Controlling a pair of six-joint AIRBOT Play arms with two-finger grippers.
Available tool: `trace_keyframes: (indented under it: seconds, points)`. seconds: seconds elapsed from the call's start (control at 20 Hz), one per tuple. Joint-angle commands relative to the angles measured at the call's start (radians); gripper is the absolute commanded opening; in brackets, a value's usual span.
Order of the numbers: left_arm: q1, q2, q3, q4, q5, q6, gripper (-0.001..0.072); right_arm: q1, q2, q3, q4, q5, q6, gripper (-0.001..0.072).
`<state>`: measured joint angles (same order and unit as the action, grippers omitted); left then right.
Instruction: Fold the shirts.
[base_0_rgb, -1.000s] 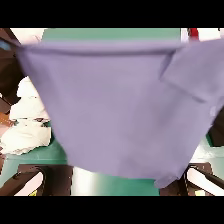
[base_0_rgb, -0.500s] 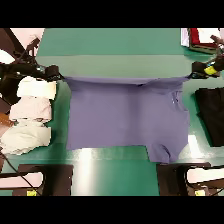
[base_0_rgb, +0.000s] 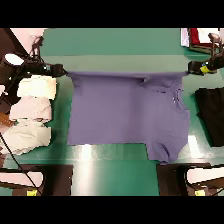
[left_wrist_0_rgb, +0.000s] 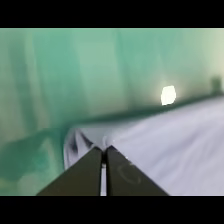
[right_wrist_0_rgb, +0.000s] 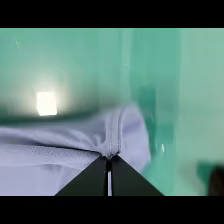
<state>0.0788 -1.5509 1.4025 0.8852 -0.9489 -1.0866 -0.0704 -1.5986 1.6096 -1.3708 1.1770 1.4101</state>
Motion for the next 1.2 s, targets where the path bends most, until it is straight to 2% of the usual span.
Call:
trace_keyframes:
  seconds: [0.0, 0.15, 0.25, 0.4, 0.45, 0.5, 0.55, 0.6, 0.7, 0.8, 0.95, 1.15]
  points:
    - [-0.036, -0.003, -0.002, 0.171, -0.141, 0.017, 0.0022, 0.000, 0.057, -0.138, -0.045, 0.061, -0.015, 0.0012]
    - [-0.067, -0.003, -0.045, 0.182, -0.117, 0.000, 0.0023, -0.006, 0.098, -0.295, -0.042, 0.000, -0.014, 0.0012]
    - [-0.073, -0.003, -0.092, 0.190, -0.098, -0.042, 0.0023, -0.005, 0.101, -0.345, -0.035, -0.011, -0.014, 0.0014]
    - [-0.073, -0.003, -0.140, 0.191, -0.123, -0.053, 0.0026, 0.006, 0.101, -0.374, -0.032, -0.006, -0.009, 0.0019]
    - [-0.071, -0.003, -0.140, 0.199, -0.147, -0.085, 0.0228, 0.007, 0.102, -0.374, -0.017, 0.013, -0.004, 0.0064]
    - [-0.071, -0.003, -0.136, 0.206, -0.168, -0.121, 0.0555, 0.003, 0.105, -0.373, -0.008, 0.031, -0.004, 0.0284]
    - [-0.071, -0.002, -0.128, 0.232, -0.199, -0.169, 0.0601, -0.006, 0.114, -0.373, -0.007, 0.060, -0.004, 0.0410]
    - [-0.069, -0.002, -0.116, 0.261, -0.242, -0.200, 0.0601, -0.007, 0.132, -0.374, -0.005, 0.092, -0.004, 0.0410]
    - [-0.054, 0.013, -0.110, 0.298, -0.351, -0.200, 0.0601, -0.029, 0.201, -0.389, 0.024, 0.144, -0.005, 0.0409]
    - [-0.026, 0.068, -0.183, 0.291, -0.414, -0.188, 0.0601, -0.070, 0.301, -0.450, 0.127, 0.179, -0.034, 0.0408]
    - [-0.012, 0.241, -0.464, 0.253, -0.360, -0.192, 0.0601, -0.130, 0.429, -0.571, 0.263, 0.193, -0.093, 0.0407]
    - [-0.012, 0.457, -0.778, 0.172, -0.305, -0.192, 0.0601, -0.156, 0.497, -0.654, 0.278, 0.170, -0.095, 0.0407]
